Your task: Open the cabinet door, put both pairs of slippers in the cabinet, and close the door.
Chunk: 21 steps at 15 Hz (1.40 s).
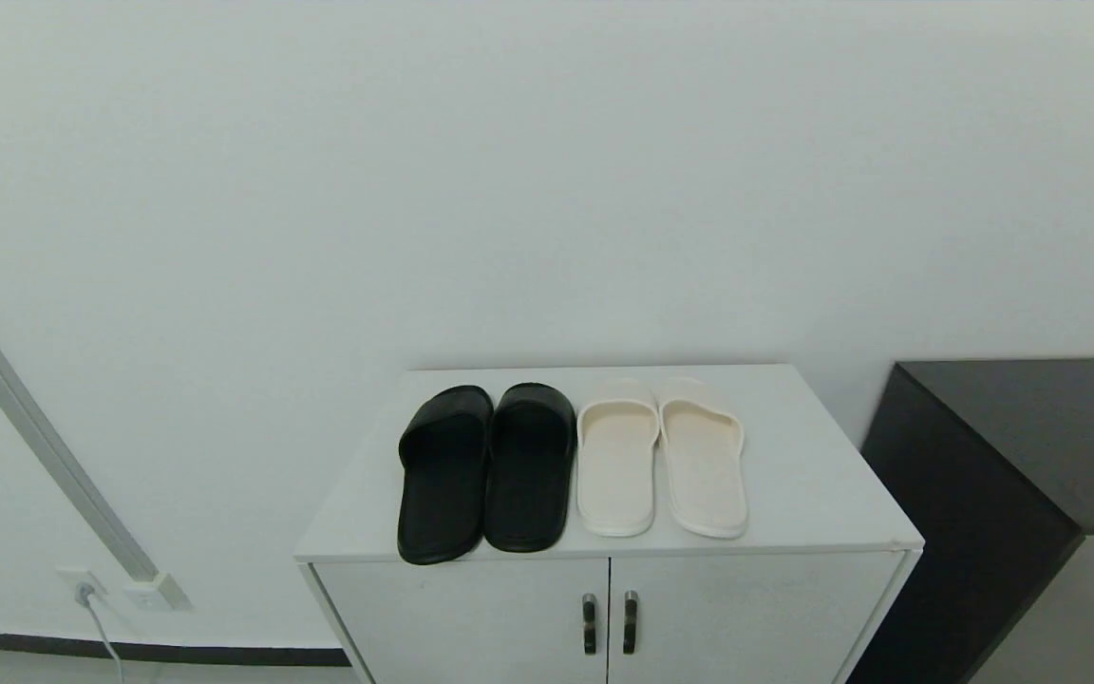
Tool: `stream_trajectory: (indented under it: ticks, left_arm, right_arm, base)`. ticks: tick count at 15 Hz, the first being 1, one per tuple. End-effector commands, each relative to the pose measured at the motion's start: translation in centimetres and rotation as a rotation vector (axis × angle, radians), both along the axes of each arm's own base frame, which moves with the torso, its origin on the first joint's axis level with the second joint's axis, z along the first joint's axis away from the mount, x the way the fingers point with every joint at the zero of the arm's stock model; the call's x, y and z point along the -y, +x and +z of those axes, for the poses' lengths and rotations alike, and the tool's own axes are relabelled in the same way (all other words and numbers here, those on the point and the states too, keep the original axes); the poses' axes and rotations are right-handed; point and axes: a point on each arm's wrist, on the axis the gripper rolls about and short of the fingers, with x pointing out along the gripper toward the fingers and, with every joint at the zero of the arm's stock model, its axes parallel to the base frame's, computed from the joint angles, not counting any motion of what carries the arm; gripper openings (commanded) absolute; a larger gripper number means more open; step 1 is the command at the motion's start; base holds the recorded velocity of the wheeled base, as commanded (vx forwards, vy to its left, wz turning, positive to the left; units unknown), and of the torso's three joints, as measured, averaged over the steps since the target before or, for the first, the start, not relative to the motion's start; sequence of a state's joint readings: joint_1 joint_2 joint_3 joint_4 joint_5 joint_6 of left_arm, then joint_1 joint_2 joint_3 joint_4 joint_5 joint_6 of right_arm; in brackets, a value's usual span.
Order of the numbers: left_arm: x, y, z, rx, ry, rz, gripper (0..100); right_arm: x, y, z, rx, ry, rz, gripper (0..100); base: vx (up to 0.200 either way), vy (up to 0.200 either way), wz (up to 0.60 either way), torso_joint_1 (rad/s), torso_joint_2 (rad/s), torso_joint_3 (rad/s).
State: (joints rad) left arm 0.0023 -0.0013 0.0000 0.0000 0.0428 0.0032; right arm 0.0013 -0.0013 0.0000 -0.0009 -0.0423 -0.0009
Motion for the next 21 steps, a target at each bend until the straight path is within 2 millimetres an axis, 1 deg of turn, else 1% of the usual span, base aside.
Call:
stream_trajectory:
  ticks: [1,2,3,4,5,6,7,8,9,10,11,12,14,16,17,18,21]
  left_arm:
    - [0.0,0.0,0.0,-0.001,-0.002,0.001,0]
    - [0.0,0.0,0.0,-0.001,0.0,0.001,0]
    - [0.0,0.0,0.0,-0.001,0.003,0.002,0]
    - [0.0,0.0,0.0,-0.003,0.003,0.001,0]
    - [0.0,0.0,0.0,-0.001,0.004,0.001,0]
    - [0.0,0.0,0.0,-0.001,0.003,0.001,0]
    - [0.0,0.0,0.0,-0.001,0.003,0.001,0]
    - [0.0,0.0,0.0,-0.001,0.003,0.001,0]
    - [0.0,0.0,0.0,-0.003,0.003,0.001,0]
    - [0.0,0.0,0.0,-0.001,0.003,0.001,0]
    - [0.0,0.0,0.0,-0.003,0.003,0.001,0]
    - [0.0,0.0,0.0,-0.001,0.003,0.001,0]
    - [0.0,0.0,0.0,-0.003,0.003,0.001,0]
    - [0.0,0.0,0.0,-0.001,0.004,0.001,0]
    - [0.0,0.0,0.0,-0.001,0.003,0.001,0]
    - [0.0,0.0,0.0,-0.001,0.004,0.001,0]
    - [0.0,0.0,0.0,-0.002,0.006,-0.001,0]
  right_arm:
    - [0.0,0.0,0.0,-0.002,-0.002,0.0,100]
    - [0.0,0.0,0.0,-0.005,-0.004,0.0,100]
    - [0.0,0.4,1.5,-0.02,0.015,-0.004,100]
    - [0.0,0.3,6.8,0.076,0.156,0.012,100]
    - [0.0,1.4,8.8,0.008,0.197,0.039,100]
    - [-0.2,3.6,8.4,-0.162,0.111,0.104,100]
    - [-0.4,5.7,8.0,-0.289,0.07,0.159,100]
    - [-0.7,7.7,8.2,-0.337,0.073,0.21,100]
    - [-1.4,9.7,8.6,-0.34,0.061,0.269,100]
    - [-1.6,10.3,8.6,-0.34,0.056,0.292,100]
    - [-3.4,13.0,9.0,-0.358,0.038,0.365,100]
    - [-4.7,14.5,9.2,-0.383,0.051,0.389,100]
    - [-8.2,16.2,10.0,-0.4,0.122,0.455,100]
    - [-10.6,18.1,10.8,-0.388,0.142,0.454,100]
    - [-11.4,19.1,11.0,-0.384,0.148,0.452,100]
    - [-11.7,19.5,11.1,-0.381,0.149,0.453,100]
    - [-13.3,21.6,11.0,-0.397,0.142,0.453,100]
  base:
    - [0.0,0.0,0.0,0.0,0.0,0.0]
    - [0.0,0.0,0.0,0.0,0.0,0.0]
    - [0.0,0.0,0.0,0.0,0.0,0.0]
    - [0.0,0.0,0.0,0.0,0.0,0.0]
    - [0.0,0.0,0.0,0.0,0.0,0.0]
    - [0.0,0.0,0.0,0.0,0.0,0.0]
    - [0.0,0.0,0.0,0.0,0.0,0.0]
    - [0.0,0.0,0.0,0.0,0.0,0.0]
    - [0.0,0.0,0.0,0.0,0.0,0.0]
    - [0.0,0.0,0.0,0.0,0.0,0.0]
    - [0.0,0.0,0.0,0.0,0.0,0.0]
    - [0.0,0.0,0.0,0.0,0.0,0.0]
    - [0.0,0.0,0.0,0.0,0.0,0.0]
    - [0.0,0.0,0.0,0.0,0.0,0.0]
    - [0.0,0.0,0.0,0.0,0.0,0.0]
    - [0.0,0.0,0.0,0.0,0.0,0.0]
    - [0.0,0.0,0.0,0.0,0.0,0.0]
